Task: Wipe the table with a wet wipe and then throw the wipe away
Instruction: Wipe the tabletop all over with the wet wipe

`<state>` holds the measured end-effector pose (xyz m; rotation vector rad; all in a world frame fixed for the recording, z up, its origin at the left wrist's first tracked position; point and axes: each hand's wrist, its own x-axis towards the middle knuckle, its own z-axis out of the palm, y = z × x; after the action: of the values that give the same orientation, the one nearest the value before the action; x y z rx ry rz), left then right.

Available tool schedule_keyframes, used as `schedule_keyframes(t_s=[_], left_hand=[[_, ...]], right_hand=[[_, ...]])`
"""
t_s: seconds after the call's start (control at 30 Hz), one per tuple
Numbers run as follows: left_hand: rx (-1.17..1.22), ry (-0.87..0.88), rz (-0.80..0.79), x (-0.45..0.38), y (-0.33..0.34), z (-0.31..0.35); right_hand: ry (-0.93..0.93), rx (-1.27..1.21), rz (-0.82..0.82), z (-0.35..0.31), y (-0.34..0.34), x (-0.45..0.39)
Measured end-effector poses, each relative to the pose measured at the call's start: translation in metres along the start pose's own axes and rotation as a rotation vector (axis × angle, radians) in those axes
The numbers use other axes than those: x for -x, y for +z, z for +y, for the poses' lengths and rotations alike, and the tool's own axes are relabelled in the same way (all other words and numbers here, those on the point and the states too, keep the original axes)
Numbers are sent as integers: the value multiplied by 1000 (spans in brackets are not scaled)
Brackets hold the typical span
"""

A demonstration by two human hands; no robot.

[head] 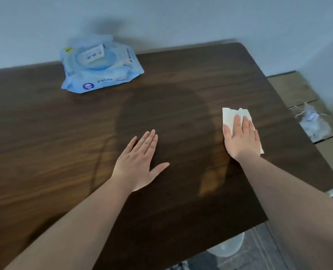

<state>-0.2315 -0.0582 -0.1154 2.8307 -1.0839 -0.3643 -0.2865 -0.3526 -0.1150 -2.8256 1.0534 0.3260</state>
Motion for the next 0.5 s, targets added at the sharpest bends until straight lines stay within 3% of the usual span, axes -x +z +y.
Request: schedule_keyframes(t_s=[0.13, 0.33, 0.5], left_hand=[[-34, -13, -11, -25, 1, 28], [-10, -21, 0, -24, -3, 29], [56, -91, 9, -2, -4, 19]], right_hand=[[75, -9, 0, 35, -6, -26], [102, -13, 1, 34, -7, -33], [-62, 22, -13, -16, -4, -10]])
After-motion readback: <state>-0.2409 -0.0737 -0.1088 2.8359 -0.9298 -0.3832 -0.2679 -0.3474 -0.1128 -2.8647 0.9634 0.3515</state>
